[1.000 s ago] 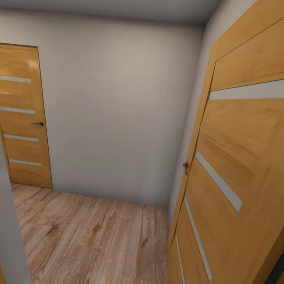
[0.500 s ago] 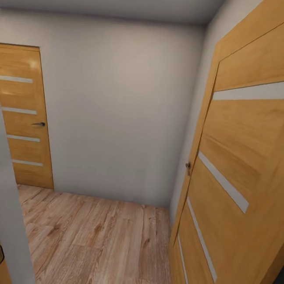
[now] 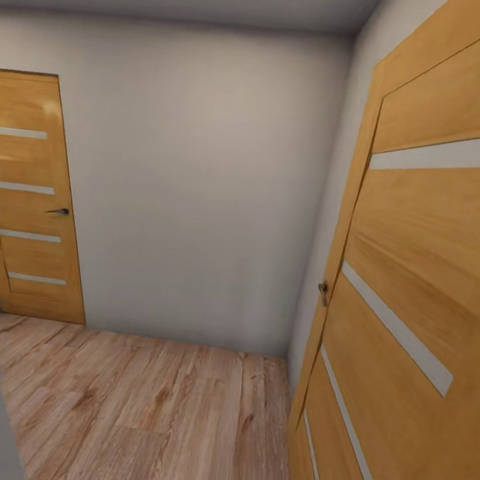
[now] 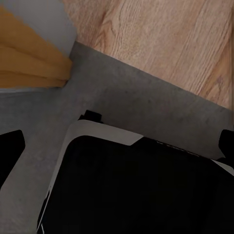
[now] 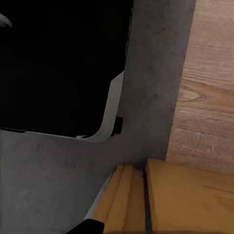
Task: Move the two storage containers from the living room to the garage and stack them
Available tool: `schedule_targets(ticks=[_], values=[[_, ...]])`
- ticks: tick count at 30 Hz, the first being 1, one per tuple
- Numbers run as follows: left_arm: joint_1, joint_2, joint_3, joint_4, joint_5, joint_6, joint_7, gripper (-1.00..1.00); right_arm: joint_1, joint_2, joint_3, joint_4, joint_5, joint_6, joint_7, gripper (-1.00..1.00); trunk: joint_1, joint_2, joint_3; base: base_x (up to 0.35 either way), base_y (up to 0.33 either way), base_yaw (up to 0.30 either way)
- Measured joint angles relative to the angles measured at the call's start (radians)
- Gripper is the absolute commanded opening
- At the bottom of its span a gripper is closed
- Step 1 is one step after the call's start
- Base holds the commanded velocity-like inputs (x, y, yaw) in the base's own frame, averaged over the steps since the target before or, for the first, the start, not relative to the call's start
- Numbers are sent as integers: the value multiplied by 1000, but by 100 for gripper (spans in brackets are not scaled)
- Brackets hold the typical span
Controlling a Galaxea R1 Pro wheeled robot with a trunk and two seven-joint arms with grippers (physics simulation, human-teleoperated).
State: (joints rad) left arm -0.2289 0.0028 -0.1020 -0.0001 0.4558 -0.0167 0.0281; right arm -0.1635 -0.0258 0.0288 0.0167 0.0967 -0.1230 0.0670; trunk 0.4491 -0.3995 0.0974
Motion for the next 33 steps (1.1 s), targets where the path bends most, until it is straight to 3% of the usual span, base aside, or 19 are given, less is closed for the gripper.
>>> schedule_targets(ticks=[25, 33], values=[[0, 1, 0, 0, 0, -3, 0, 100, 0, 0, 9, 1, 9, 8, 0, 100, 0, 0, 0, 313, 0, 0], [0, 2, 0, 0, 0, -4, 0, 100, 0, 0, 10, 0, 8, 7, 0, 100, 0, 0, 0, 137, 0, 7]])
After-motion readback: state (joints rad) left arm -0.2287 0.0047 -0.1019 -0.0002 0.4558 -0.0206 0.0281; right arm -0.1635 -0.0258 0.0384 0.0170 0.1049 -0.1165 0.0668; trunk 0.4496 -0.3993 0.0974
